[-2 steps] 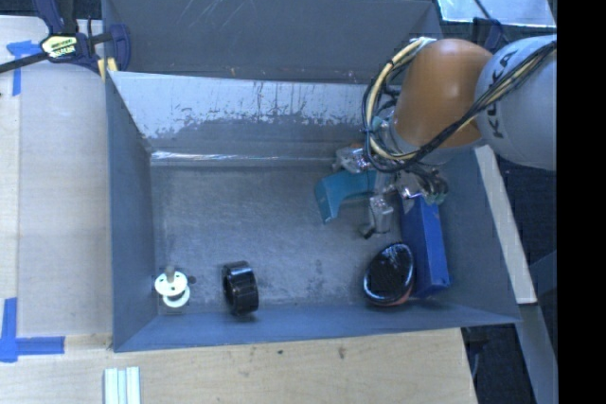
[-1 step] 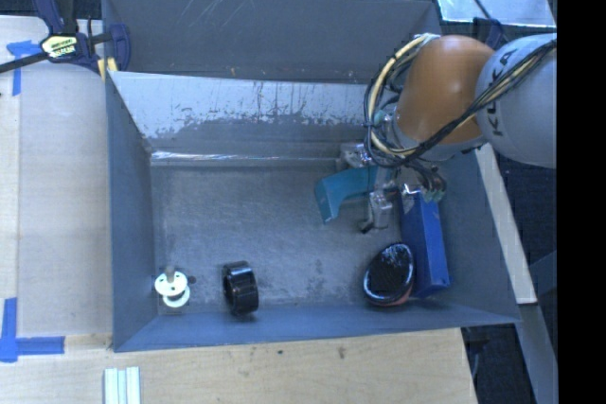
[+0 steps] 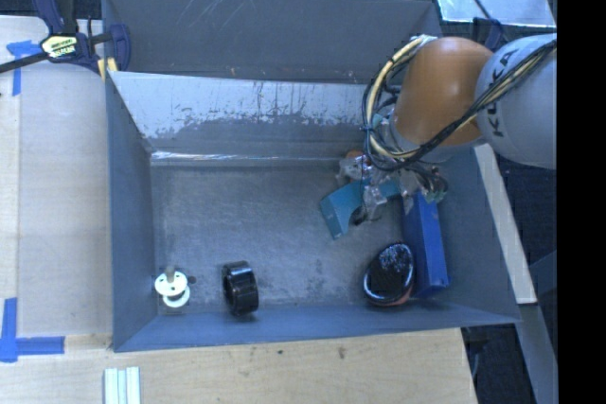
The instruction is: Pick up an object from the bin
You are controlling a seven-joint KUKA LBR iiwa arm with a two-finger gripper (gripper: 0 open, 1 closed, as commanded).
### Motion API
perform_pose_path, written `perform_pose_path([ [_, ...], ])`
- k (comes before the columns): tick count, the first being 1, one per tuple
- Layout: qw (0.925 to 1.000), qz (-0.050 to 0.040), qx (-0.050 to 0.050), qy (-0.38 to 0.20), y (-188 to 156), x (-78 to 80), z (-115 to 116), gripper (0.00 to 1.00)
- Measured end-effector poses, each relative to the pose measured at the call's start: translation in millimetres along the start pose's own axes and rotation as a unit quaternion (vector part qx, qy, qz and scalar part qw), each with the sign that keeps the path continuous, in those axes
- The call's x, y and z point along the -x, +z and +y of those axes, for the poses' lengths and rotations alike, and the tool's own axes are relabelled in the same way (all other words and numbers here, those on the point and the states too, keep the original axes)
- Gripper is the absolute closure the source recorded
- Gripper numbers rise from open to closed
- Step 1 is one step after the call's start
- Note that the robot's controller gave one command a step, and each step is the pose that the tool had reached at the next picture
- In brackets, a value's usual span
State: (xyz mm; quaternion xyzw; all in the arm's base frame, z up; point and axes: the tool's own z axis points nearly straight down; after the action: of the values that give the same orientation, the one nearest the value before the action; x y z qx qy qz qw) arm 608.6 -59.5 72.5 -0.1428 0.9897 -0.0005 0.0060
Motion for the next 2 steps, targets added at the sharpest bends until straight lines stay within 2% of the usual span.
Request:
perform_pose_path([
  [2, 1.0, 0.0013, 0.001, 0.0, -2.9, -1.0, 0.5, 1.0],
])
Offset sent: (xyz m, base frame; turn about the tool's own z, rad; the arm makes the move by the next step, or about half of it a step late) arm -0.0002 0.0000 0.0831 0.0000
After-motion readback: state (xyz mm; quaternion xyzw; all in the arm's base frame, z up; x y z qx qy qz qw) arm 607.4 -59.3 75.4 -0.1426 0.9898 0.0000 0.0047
